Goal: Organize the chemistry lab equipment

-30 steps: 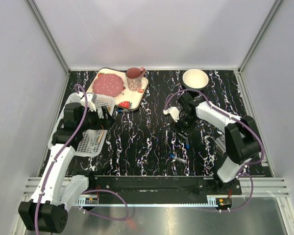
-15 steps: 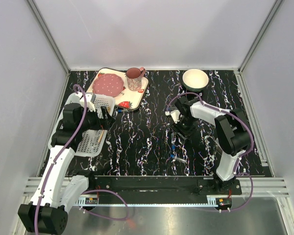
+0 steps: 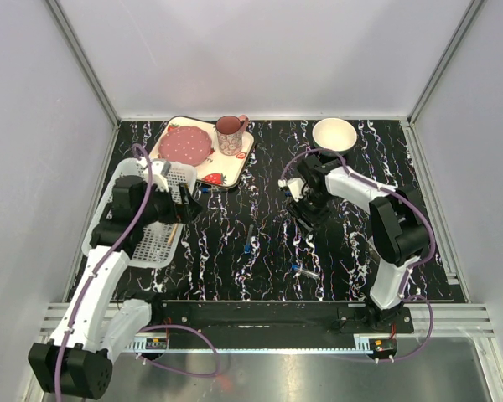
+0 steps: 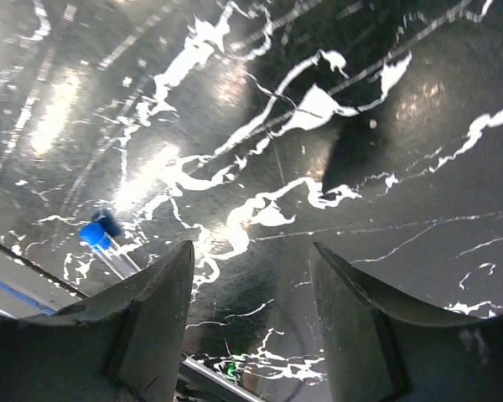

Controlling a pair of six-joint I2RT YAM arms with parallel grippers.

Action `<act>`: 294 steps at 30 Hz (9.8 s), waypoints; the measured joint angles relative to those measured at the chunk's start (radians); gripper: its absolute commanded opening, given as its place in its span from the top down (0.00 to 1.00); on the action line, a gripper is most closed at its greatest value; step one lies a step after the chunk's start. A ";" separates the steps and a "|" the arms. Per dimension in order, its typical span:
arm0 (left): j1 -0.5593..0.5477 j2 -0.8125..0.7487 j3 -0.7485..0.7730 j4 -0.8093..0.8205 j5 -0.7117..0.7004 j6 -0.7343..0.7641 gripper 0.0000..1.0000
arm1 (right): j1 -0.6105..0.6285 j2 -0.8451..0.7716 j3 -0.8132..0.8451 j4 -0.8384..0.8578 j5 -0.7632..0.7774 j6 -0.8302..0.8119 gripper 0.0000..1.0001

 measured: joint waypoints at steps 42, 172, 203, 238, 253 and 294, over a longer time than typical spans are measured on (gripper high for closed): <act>-0.444 0.890 0.319 -0.209 -0.644 -0.138 0.07 | -0.158 -0.277 -0.075 -0.023 -0.322 -0.067 0.28; -0.632 1.082 0.470 0.081 0.812 -0.398 0.50 | 0.649 -0.305 0.059 -0.244 -0.016 -0.956 0.89; -0.652 0.311 -0.106 1.102 -0.030 -0.536 0.01 | -0.379 -0.559 -0.362 1.109 -0.872 0.983 0.87; -0.855 0.749 0.487 0.509 -0.321 -0.188 0.92 | -0.413 -0.604 -0.451 1.263 -0.830 1.156 0.46; -0.784 0.491 0.243 0.443 -0.075 -0.048 0.92 | -0.397 -0.608 -0.364 1.054 -1.017 0.864 0.00; -0.767 0.508 0.249 0.394 0.013 -0.090 0.47 | -0.220 -0.519 -0.134 0.444 -0.992 0.349 0.83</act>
